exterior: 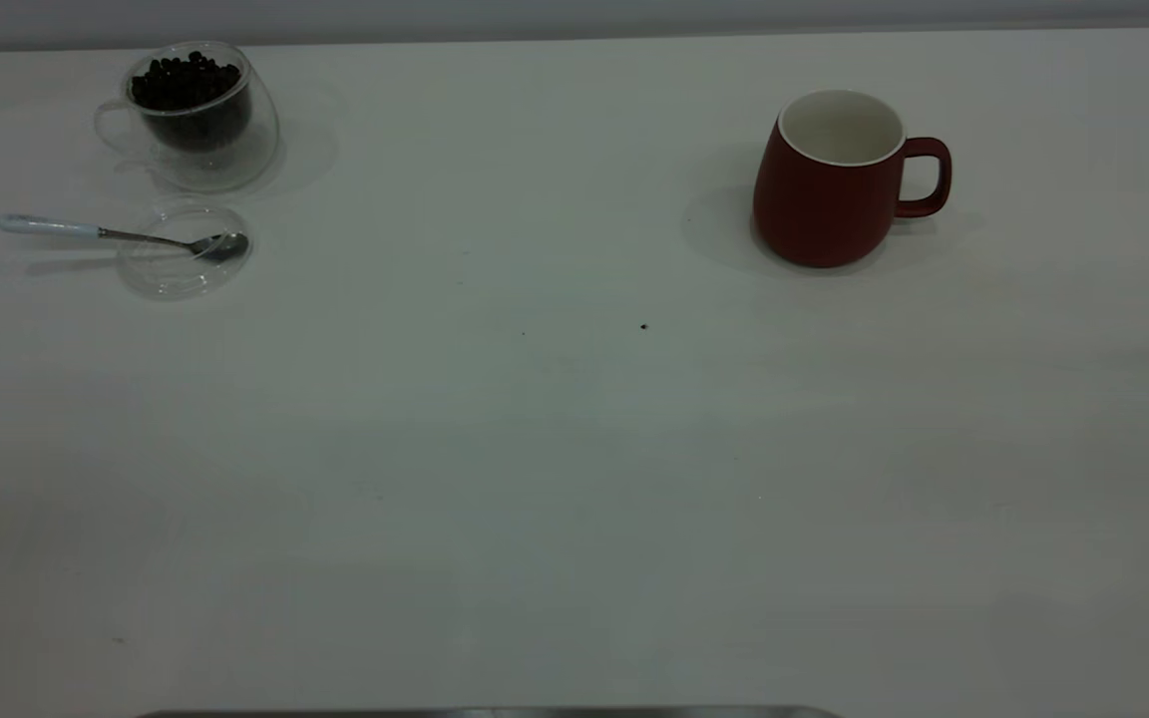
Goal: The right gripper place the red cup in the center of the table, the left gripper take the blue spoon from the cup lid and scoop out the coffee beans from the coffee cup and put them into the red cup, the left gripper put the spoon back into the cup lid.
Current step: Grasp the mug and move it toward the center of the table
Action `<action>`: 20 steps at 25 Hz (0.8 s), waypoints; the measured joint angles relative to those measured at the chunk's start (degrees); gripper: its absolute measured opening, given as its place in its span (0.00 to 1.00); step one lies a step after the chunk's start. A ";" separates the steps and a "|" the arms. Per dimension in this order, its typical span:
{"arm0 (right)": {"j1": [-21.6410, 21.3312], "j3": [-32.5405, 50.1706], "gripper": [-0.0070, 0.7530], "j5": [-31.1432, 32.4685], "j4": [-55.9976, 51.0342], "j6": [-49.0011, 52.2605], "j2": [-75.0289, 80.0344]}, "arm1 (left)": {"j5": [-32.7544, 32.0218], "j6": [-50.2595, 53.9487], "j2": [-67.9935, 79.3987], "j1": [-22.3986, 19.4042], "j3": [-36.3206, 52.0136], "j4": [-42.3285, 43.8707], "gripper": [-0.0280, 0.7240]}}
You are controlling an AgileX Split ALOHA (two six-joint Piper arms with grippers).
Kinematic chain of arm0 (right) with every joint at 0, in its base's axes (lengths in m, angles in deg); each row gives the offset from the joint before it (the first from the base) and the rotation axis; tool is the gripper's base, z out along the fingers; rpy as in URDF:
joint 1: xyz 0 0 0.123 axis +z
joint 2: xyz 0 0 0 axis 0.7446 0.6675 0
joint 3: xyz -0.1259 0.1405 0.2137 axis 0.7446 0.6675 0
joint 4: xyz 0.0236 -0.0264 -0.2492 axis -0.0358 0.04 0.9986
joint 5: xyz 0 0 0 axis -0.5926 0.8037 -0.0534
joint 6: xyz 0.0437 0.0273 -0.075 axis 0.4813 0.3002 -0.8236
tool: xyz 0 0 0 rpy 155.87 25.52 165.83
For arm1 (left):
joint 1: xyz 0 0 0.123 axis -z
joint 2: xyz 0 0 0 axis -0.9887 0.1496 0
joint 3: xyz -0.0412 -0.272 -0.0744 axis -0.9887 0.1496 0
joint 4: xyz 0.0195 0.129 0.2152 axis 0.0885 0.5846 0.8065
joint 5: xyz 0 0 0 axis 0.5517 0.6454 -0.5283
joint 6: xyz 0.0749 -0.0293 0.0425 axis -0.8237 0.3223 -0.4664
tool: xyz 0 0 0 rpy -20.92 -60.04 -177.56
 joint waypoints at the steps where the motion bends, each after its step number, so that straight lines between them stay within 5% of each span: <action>1: 0.00 0.00 0.79 0.00 0.00 0.00 0.00 | 0.00 0.00 0.00 0.00 0.00 0.00 0.65; 20: 0.00 0.00 0.79 0.00 -2.46 0.05 0.00 | 0.00 -0.05 0.00 0.00 0.00 0.00 0.65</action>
